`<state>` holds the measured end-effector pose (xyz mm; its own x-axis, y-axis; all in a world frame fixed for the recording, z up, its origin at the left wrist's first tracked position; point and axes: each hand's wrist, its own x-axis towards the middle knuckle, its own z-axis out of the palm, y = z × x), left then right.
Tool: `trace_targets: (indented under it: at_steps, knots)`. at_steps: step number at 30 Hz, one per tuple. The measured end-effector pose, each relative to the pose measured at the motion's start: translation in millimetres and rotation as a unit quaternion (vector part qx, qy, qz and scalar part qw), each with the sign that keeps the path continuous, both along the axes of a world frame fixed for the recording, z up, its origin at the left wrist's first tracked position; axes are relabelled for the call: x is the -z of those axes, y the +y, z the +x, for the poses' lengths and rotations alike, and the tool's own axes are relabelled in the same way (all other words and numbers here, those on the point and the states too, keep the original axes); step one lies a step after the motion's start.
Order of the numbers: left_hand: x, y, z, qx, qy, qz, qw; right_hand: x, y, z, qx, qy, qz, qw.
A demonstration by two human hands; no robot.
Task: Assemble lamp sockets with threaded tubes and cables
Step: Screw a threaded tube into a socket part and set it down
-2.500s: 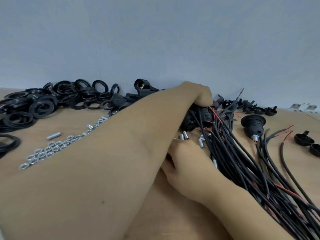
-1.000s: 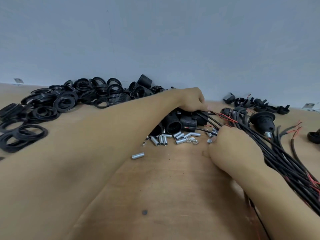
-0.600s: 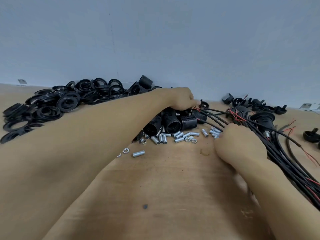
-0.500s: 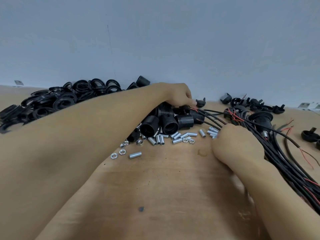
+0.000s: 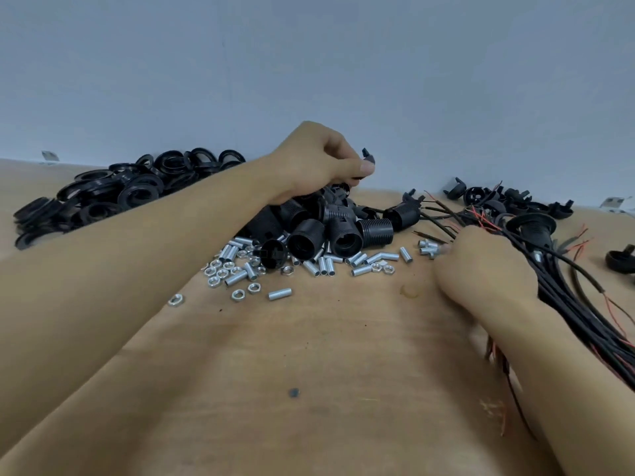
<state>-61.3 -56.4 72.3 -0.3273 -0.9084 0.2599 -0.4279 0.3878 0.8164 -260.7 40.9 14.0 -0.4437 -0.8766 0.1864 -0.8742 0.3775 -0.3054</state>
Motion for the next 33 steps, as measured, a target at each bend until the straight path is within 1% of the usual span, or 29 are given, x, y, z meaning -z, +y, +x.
trace_targets:
  at_steps: [2,4,7,9,12,15,17,19,22,23,24,26,27,30,33]
  knots:
    - [6.6,30.8,14.8,0.000,0.037,0.008,0.999,-2.2,-0.1,1.7,-0.034,-0.034,-0.059,0.997]
    - [20.2,61.8,29.4,-0.020,0.068,0.001,0.997,-2.6,-4.2,3.6,-0.080,-0.089,-0.092,0.989]
    - [47.5,100.4,47.5,-0.051,0.132,-0.019,0.990,3.7,-11.6,5.8,-0.102,-0.130,-0.066,0.984]
    - [64.4,110.6,54.4,-0.064,0.171,-0.038,0.982,8.1,-16.7,6.2,-0.109,-0.153,-0.052,0.981]
    - [77.9,110.8,52.9,-0.080,0.176,-0.077,0.978,11.0,-23.0,7.9,-0.144,-0.215,-0.061,0.964]
    - [80.4,114.5,45.5,-0.090,0.204,-0.072,0.972,14.2,-24.4,14.0,-0.204,-0.250,-0.054,0.945]
    - [81.5,116.7,42.8,-0.082,0.228,-0.074,0.967,16.4,-23.4,17.3,-0.224,-0.274,-0.061,0.933]
    - [81.4,118.4,41.5,-0.071,0.231,-0.076,0.967,16.6,-21.4,17.2,-0.221,-0.295,-0.091,0.925]
    - [78.6,118.5,40.2,-0.039,0.242,-0.055,0.968,11.4,-13.1,16.4,-0.208,-0.280,-0.175,0.921]
    - [78.2,118.0,40.4,-0.028,0.247,-0.051,0.967,8.4,-9.4,17.8,-0.215,-0.298,-0.208,0.907]
    - [77.7,117.5,40.8,-0.016,0.254,-0.048,0.966,4.8,-4.8,21.1,-0.231,-0.335,-0.231,0.884]
    - [75.8,118.0,40.8,0.012,0.276,-0.039,0.960,-1.4,6.7,32.4,-0.282,-0.408,-0.237,0.835]
    - [75.1,118.5,40.3,0.024,0.288,-0.031,0.957,-3.0,11.9,38.8,-0.312,-0.422,-0.231,0.819]
    - [73.3,118.7,39.4,0.027,0.304,-0.015,0.952,-3.6,22.8,56.4,-0.379,-0.447,-0.214,0.781]
    - [72.6,116.2,42.1,0.008,0.283,-0.013,0.959,-4.0,25.5,60.7,-0.383,-0.478,-0.205,0.764]
